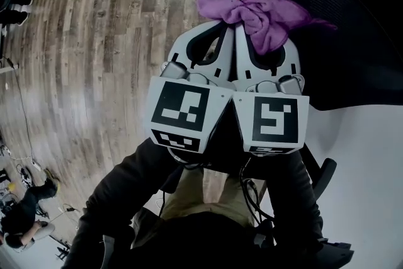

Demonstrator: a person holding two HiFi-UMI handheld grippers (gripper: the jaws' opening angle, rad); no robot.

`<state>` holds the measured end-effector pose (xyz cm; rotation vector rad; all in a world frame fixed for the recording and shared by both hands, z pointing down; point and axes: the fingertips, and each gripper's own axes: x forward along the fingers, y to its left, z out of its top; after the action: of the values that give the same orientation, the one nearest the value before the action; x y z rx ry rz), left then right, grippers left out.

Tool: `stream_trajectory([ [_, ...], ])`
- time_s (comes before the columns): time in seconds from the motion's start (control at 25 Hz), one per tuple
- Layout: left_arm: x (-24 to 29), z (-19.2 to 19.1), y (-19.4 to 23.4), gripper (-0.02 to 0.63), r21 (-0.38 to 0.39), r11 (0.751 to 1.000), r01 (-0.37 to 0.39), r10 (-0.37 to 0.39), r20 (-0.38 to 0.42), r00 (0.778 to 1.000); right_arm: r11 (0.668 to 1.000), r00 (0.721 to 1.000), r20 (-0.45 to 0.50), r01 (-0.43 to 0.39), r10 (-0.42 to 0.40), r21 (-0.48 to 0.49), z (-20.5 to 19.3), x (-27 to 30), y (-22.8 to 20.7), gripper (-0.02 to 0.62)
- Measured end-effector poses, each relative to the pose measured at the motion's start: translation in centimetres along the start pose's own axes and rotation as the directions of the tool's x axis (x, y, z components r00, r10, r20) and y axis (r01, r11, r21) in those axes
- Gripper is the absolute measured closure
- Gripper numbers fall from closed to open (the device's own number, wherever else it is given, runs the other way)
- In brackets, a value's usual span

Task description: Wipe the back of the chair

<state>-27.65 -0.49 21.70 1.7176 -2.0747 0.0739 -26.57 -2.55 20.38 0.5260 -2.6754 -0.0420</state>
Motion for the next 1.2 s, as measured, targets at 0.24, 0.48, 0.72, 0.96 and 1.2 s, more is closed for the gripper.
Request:
stream_trajectory([
  [0.24, 0.0, -1.6, -0.1, 0.606, -0.019, 1.0, -0.009, 0.008, -0.052, 0.999, 0.999, 0.999, -0.041, -0.014, 0.015, 0.045, -1.6, 0.0, 0.3, 0.531],
  [0.48, 0.2, -3.0, 0.0, 0.606, -0.031, 0.999, -0.008, 0.005, -0.084, 0.996, 0.998, 0.997, -0.07, -0.018, 0.022, 0.063, -3.0, 0.2, 0.6, 0.531],
  [0.72, 0.4, -2.9, 0.1, 0.606, -0.026, 1.0, -0.004, 0.001, -0.085, 0.996, 0.998, 0.997, -0.071, -0.013, 0.018, 0.066, -3.0, 0.4, 0.5, 0.531],
  [0.96, 0.6, -3.0, 0.0, 0.606, -0.014, 1.0, -0.007, 0.005, -0.085, 0.996, 0.997, 0.997, -0.074, -0.013, 0.018, 0.077, -3.3, 0.4, 0.3, 0.531],
  [1.2, 1.2, -3.1, -2.2, 0.606, 0.008, 1.0, 0.001, 0.0, -0.096, 0.995, 0.995, 0.998, -0.068, -0.002, 0.009, 0.099, -4.0, -1.0, -1.4, 0.531],
])
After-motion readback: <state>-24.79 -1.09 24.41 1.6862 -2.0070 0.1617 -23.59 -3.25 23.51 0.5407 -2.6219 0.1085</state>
